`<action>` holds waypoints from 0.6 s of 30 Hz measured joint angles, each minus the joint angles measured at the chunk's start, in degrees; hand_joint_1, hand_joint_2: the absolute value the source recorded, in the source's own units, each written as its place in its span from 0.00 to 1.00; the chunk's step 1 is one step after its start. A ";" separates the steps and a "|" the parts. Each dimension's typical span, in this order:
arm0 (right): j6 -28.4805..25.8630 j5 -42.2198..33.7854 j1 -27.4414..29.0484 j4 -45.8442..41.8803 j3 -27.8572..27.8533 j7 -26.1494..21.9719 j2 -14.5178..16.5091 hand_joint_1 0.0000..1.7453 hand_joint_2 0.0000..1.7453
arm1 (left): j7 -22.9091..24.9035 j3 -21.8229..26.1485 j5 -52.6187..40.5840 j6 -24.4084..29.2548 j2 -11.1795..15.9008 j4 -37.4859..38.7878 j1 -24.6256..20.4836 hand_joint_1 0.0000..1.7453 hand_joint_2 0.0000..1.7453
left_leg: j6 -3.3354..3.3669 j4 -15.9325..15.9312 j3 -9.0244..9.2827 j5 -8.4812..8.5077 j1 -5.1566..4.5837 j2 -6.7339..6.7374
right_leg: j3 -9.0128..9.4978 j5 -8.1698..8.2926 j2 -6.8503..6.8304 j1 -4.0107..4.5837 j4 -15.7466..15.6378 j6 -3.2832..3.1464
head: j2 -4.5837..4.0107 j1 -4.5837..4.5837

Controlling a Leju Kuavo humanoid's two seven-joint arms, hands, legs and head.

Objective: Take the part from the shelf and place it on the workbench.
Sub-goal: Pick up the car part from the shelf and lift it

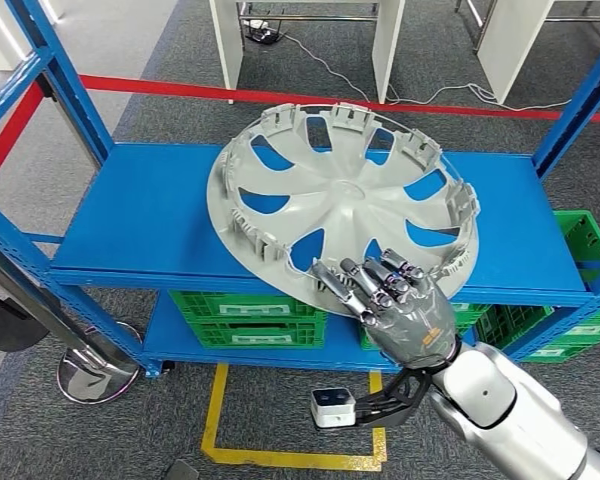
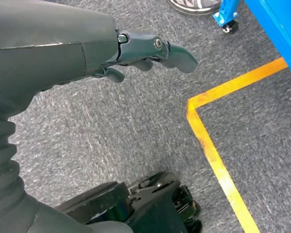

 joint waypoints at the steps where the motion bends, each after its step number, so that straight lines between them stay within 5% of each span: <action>1: 0.00 0.20 0.03 0.00 -0.01 -0.10 0.00 1.00 1.00 | 0.01 0.19 -0.17 0.00 -0.07 0.04 0.00 0.00 1.00 | 0.00 0.00 0.00 0.00 0.00 0.00 | 0.00 0.00 0.00 0.00 0.00 0.00 | 0.00 -0.01; 10: 0.00 0.83 0.59 0.00 -0.17 -0.78 0.00 1.00 1.00 | 0.67 0.85 -0.77 0.00 -0.34 0.24 0.11 0.00 1.00 | 0.04 0.07 -0.02 -0.04 -0.04 0.00 | 0.00 0.03 0.00 -0.05 -0.05 0.04 | 0.00 0.00; 18: -0.05 0.44 1.22 -0.01 -0.39 -0.08 0.01 1.00 1.00 | 1.72 0.93 -0.76 0.03 -0.32 0.28 0.58 0.00 1.00 | 1.62 -0.85 0.10 0.79 -0.09 -0.13 | -0.26 -0.15 0.36 -0.38 -0.16 1.23 | 0.00 0.01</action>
